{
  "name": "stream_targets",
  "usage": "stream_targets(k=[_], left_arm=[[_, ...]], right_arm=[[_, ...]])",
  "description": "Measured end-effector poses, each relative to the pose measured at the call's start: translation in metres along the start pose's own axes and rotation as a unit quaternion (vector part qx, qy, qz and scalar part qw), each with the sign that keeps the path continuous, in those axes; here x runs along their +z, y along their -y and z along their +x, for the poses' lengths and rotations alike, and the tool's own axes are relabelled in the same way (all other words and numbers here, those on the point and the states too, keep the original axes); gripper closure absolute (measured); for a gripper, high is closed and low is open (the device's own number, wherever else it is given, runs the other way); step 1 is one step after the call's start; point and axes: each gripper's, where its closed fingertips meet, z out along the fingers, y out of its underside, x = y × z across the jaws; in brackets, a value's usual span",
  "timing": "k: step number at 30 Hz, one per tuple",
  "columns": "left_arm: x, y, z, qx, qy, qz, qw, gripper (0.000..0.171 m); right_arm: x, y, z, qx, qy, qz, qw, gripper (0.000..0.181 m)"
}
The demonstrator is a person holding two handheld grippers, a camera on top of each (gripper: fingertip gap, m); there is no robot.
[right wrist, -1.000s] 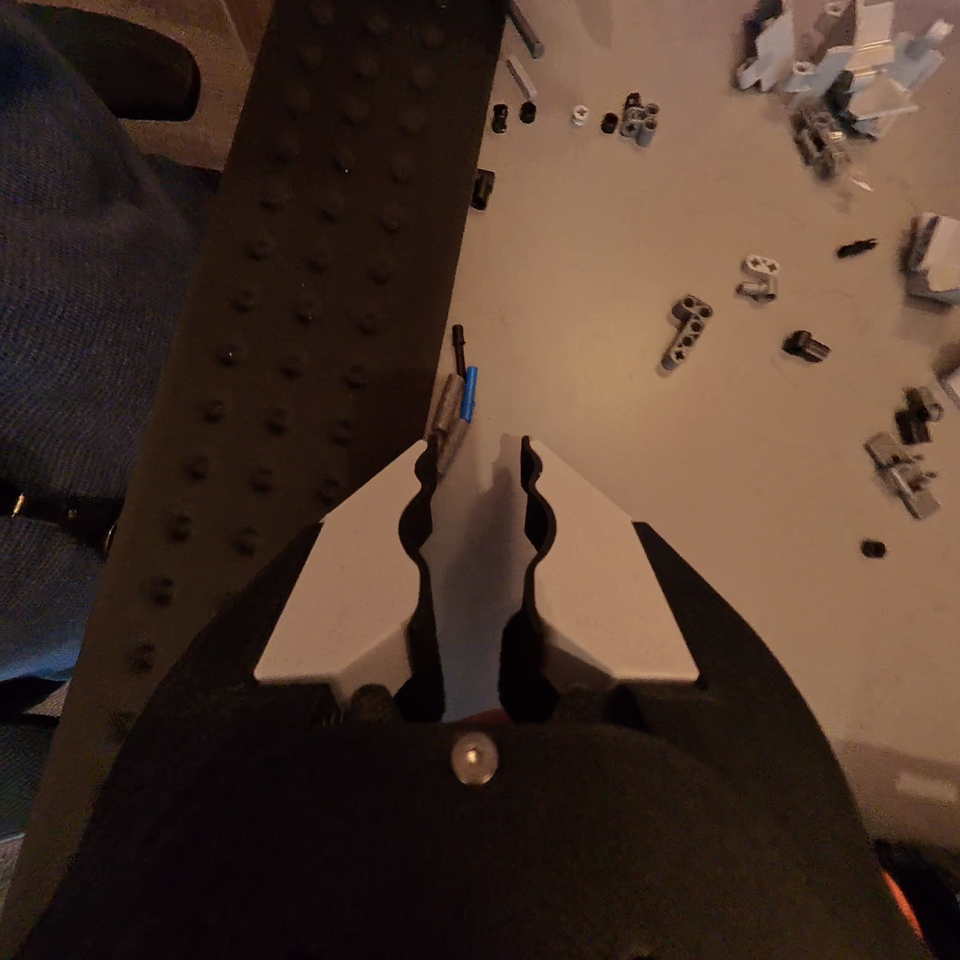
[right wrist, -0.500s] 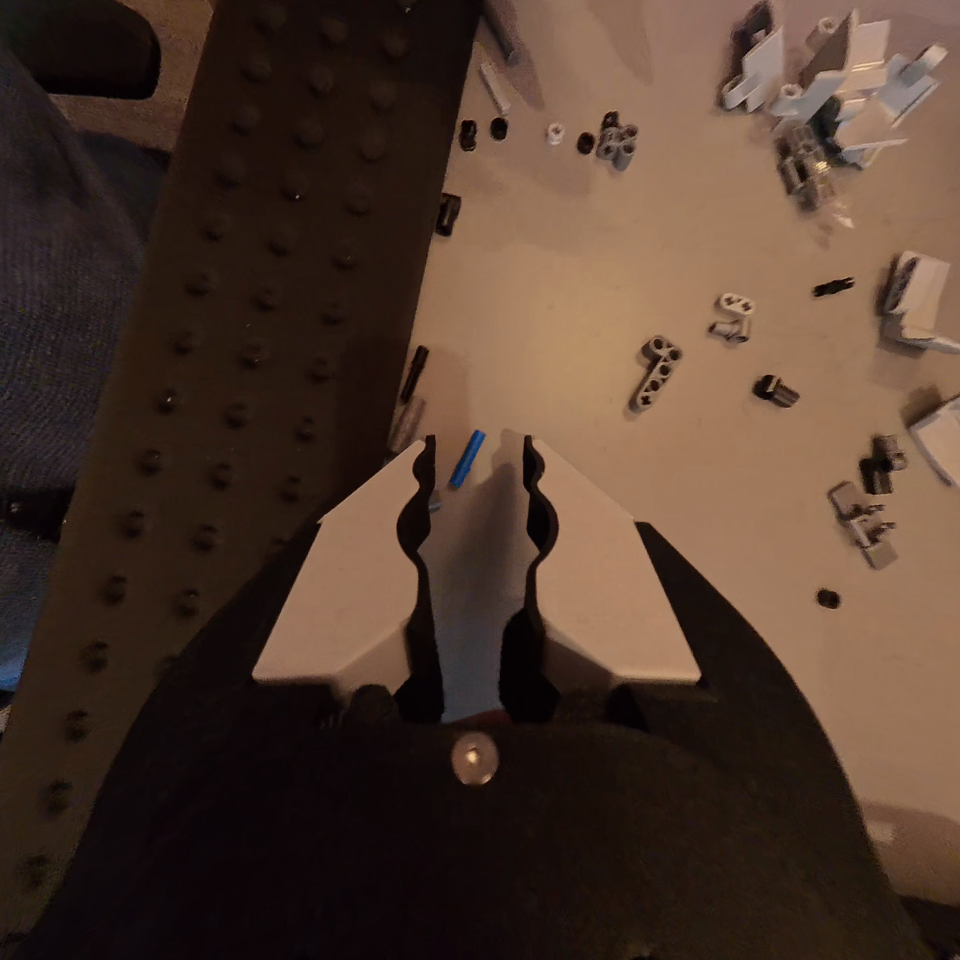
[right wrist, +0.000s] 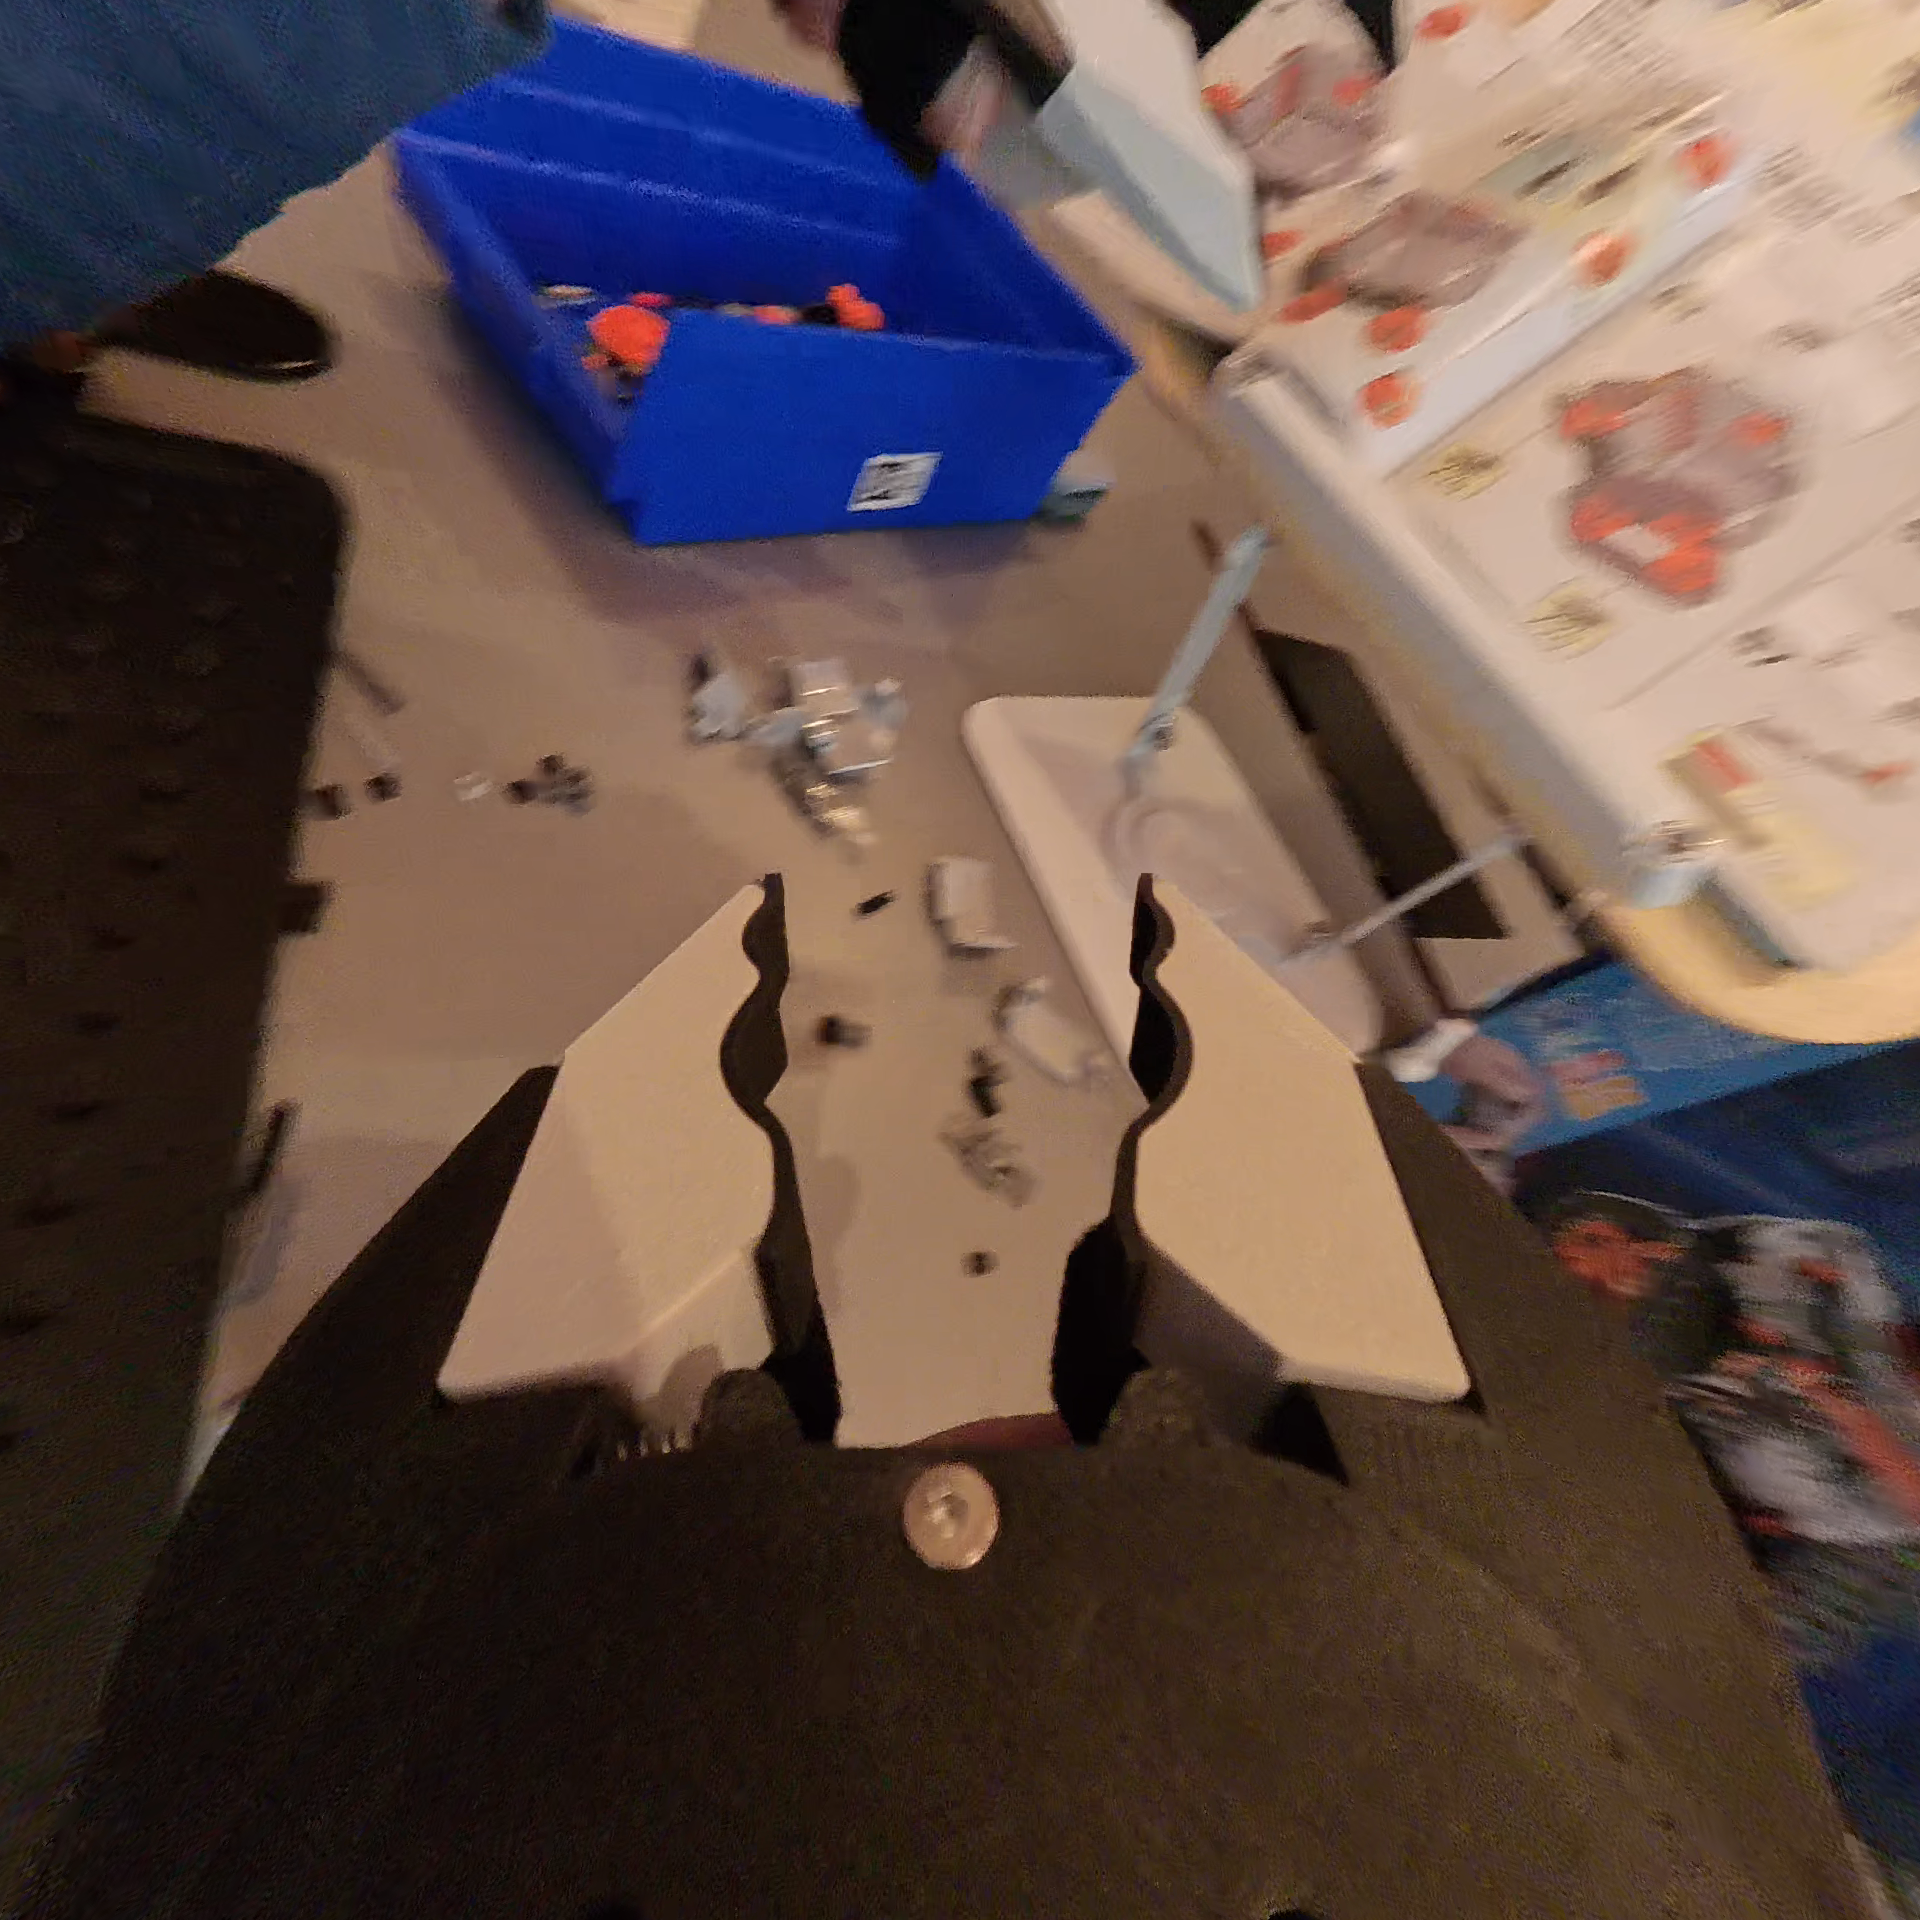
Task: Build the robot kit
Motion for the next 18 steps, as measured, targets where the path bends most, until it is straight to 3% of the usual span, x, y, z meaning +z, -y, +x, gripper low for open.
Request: stream_targets(k=[2, 7, 12, 18], left_arm=[[0.016, -0.002, -0.018, -0.018, 0.015, -0.005, 1.000, 0.118], [0.032, -0.027, -0.022, 0.012, -0.011, -0.041, 0.999, 0.115], [0.037, -0.051, -0.004, 0.091, -0.050, -0.073, 0.992, 0.117], [0.047, -0.050, -0.006, 0.098, -0.021, -0.066, 0.993, 0.121]], right_arm=[[-0.003, 0.016, 0.035, -0.013, -0.053, -0.003, 0.998, 0.116], [-0.019, 0.045, 0.118, -0.055, -0.150, -0.017, 0.987, 0.116], [-0.020, 0.053, 0.184, -0.046, -0.181, -0.027, 0.982, 0.120], [0.005, 0.045, 0.229, -0.085, -0.196, -0.069, 0.974, 0.123]])
